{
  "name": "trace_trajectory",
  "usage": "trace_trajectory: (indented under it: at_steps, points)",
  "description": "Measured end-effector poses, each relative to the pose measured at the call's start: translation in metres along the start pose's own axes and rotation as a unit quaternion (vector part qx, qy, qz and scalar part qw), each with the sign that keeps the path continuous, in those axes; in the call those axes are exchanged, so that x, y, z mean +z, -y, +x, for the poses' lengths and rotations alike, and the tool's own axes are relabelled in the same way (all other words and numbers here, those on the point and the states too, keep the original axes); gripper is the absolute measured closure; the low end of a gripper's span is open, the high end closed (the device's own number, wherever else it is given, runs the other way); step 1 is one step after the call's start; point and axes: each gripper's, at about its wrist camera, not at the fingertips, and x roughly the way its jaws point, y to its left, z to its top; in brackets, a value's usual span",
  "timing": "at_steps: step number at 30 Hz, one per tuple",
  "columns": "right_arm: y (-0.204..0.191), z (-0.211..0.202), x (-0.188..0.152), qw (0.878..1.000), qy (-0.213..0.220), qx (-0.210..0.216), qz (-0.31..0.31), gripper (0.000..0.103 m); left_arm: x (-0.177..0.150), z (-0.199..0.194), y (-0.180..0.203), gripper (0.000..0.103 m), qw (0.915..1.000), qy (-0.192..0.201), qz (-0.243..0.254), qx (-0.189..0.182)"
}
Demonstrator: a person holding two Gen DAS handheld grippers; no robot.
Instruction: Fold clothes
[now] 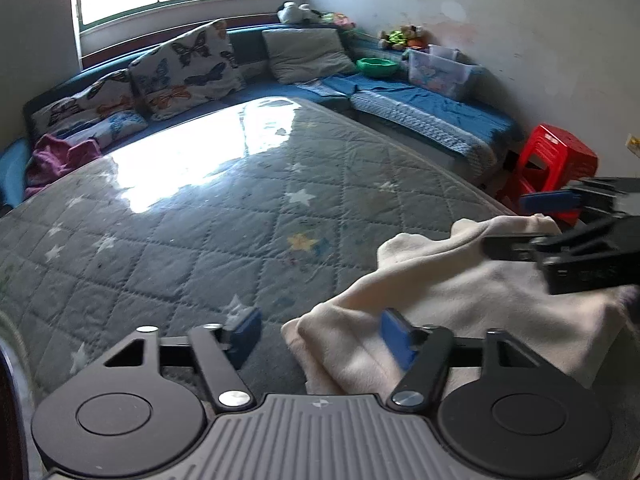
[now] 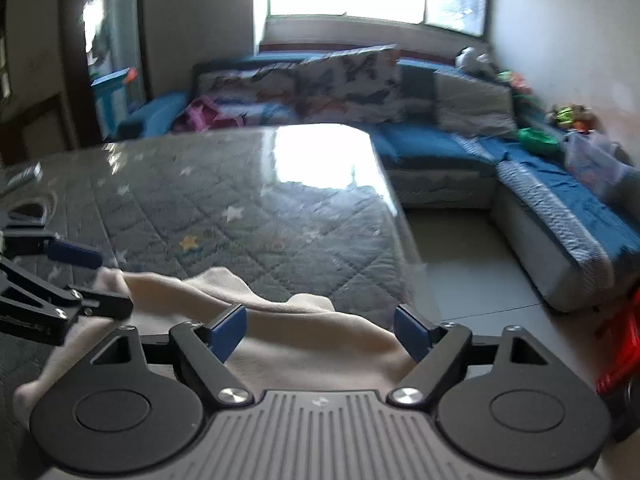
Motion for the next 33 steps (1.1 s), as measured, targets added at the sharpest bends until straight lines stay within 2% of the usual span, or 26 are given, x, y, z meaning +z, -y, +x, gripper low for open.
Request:
trace_trajectory:
  at_steps: [1, 2, 3, 4, 6, 7, 10, 11, 14, 17, 21, 24, 26, 29, 33]
  points:
    - [0.001, 0.007, 0.001, 1.0, -0.011, 0.007, -0.004, 0.032, 0.001, 0.001, 0.0, 0.056, 1.0, -0.002, 0.001, -0.007]
    - [0.002, 0.013, 0.001, 1.0, -0.023, 0.014, -0.007, 0.037, 0.001, 0.002, -0.001, 0.057, 1.0, 0.0, 0.002, -0.007]
    - [0.002, 0.016, 0.0, 0.999, -0.03, 0.023, -0.01, 0.037, 0.001, 0.003, -0.001, 0.065, 1.0, 0.002, 0.002, -0.008]
    - [0.002, 0.017, 0.0, 0.999, -0.028, 0.028, -0.011, 0.042, 0.001, 0.003, -0.002, 0.075, 0.9999, 0.006, 0.004, -0.008]
    - [0.002, 0.016, 0.001, 0.999, -0.027, 0.036, -0.011, 0.053, 0.002, 0.001, -0.003, 0.084, 0.9999, 0.013, 0.003, -0.009]
    - [0.001, 0.014, 0.002, 0.999, -0.025, 0.034, -0.009, 0.063, 0.004, -0.002, -0.003, 0.088, 0.9998, 0.018, 0.003, -0.009]
    - [0.0, 0.007, 0.007, 0.999, -0.014, 0.039, -0.01, 0.088, 0.007, -0.01, -0.003, 0.09, 0.9994, 0.033, 0.006, -0.01]
    - [-0.002, 0.004, 0.009, 0.999, -0.008, 0.039, -0.012, 0.09, 0.008, -0.012, -0.004, 0.09, 0.9992, 0.038, 0.006, -0.01]
    - [-0.012, -0.015, 0.02, 0.999, 0.033, 0.029, -0.025, 0.092, 0.016, -0.03, -0.009, 0.09, 0.9978, 0.066, -0.001, -0.001]
    - [-0.022, -0.042, 0.041, 0.994, 0.096, 0.035, -0.022, 0.092, 0.03, -0.057, -0.019, 0.091, 0.9946, 0.103, -0.012, 0.011]
    - [-0.039, -0.085, 0.063, 0.982, 0.182, 0.054, -0.024, 0.092, 0.048, -0.112, -0.034, 0.091, 0.9842, 0.174, -0.025, 0.026]
    - [-0.055, -0.116, 0.07, 0.971, 0.225, 0.074, -0.041, 0.092, 0.047, -0.153, -0.044, 0.091, 0.9771, 0.21, -0.021, 0.029]
    - [-0.065, -0.129, 0.064, 0.967, 0.232, 0.087, -0.054, 0.092, 0.037, -0.169, -0.047, 0.09, 0.9764, 0.213, -0.017, 0.028]
    - [-0.076, -0.139, 0.046, 0.968, 0.218, 0.107, -0.06, 0.092, 0.015, -0.179, -0.051, 0.09, 0.9811, 0.191, -0.016, 0.023]
    - [-0.094, -0.139, 0.008, 0.976, 0.167, 0.122, -0.07, 0.089, -0.021, -0.177, -0.056, 0.086, 0.9884, 0.148, -0.027, 0.017]
